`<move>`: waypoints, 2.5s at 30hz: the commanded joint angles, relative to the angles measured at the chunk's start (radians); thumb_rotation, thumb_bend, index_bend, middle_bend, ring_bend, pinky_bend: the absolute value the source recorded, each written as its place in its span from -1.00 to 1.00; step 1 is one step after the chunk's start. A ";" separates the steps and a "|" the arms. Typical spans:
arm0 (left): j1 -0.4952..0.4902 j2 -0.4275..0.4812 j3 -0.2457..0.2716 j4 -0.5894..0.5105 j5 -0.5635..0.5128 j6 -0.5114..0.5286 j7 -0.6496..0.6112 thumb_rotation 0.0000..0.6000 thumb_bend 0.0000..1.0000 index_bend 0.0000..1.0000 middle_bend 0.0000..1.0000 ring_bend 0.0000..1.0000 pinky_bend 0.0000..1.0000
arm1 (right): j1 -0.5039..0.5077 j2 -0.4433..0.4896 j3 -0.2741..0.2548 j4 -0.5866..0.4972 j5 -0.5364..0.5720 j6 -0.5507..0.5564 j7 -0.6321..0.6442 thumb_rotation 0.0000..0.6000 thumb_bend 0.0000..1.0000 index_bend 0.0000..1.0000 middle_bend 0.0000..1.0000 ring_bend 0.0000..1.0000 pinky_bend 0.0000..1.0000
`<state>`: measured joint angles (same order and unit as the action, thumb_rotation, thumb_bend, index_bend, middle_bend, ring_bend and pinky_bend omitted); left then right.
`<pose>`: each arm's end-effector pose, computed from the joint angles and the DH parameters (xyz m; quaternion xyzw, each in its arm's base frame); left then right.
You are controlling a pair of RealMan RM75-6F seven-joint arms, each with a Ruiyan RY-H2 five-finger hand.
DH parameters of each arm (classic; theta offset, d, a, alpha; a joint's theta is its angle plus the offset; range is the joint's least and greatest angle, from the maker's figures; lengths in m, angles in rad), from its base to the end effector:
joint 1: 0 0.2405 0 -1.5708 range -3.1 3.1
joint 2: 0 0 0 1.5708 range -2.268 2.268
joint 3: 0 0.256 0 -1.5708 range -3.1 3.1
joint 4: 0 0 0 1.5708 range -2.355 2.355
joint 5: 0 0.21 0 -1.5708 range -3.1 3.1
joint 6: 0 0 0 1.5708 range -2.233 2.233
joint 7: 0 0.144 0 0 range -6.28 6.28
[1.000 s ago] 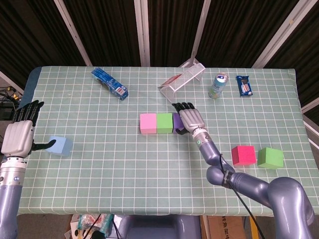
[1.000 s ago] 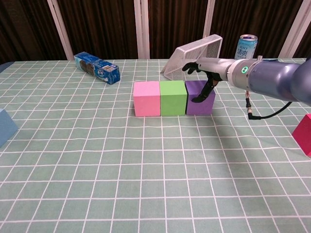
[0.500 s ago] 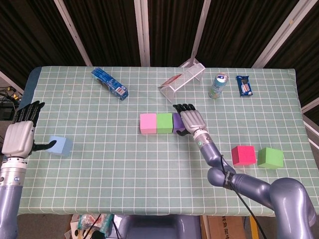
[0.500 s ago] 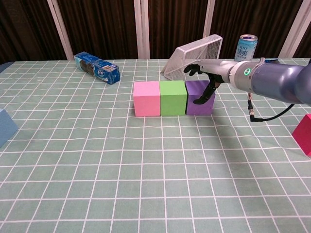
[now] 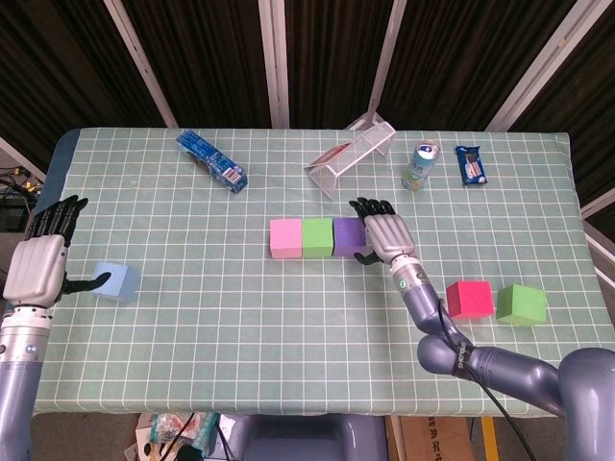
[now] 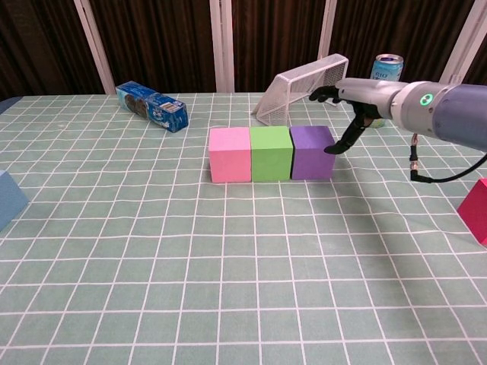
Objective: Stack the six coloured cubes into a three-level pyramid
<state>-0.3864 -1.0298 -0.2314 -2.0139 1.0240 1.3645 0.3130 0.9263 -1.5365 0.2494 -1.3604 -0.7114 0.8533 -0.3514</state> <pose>-0.2106 0.2735 0.1705 -0.5536 -0.4287 -0.4086 0.5855 -0.1351 -0.4094 -0.0003 0.6831 -0.4631 0.3458 0.4465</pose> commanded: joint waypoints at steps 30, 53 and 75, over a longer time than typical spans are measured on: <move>0.012 0.026 0.016 -0.027 0.036 -0.024 -0.046 1.00 -0.84 -1.00 -0.95 -1.00 -0.90 | -0.059 0.087 -0.105 -0.217 0.156 0.089 -0.174 1.00 -0.40 -1.00 -0.89 -1.00 -1.00; 0.016 0.030 0.017 -0.027 0.041 -0.022 -0.053 1.00 -0.84 -1.00 -0.95 -1.00 -0.90 | -0.027 0.025 -0.096 -0.161 0.194 0.061 -0.190 1.00 -0.40 -1.00 -0.89 -1.00 -1.00; 0.019 0.036 0.018 -0.025 0.040 -0.025 -0.060 1.00 -0.84 -1.00 -0.95 -1.00 -0.90 | -0.022 0.007 -0.097 -0.151 0.190 0.063 -0.188 1.00 -0.40 -1.00 -0.89 -1.00 -1.00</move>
<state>-0.3678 -0.9940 -0.2133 -2.0387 1.0642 1.3396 0.2527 0.9041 -1.5293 0.1526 -1.5117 -0.5213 0.9161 -0.5387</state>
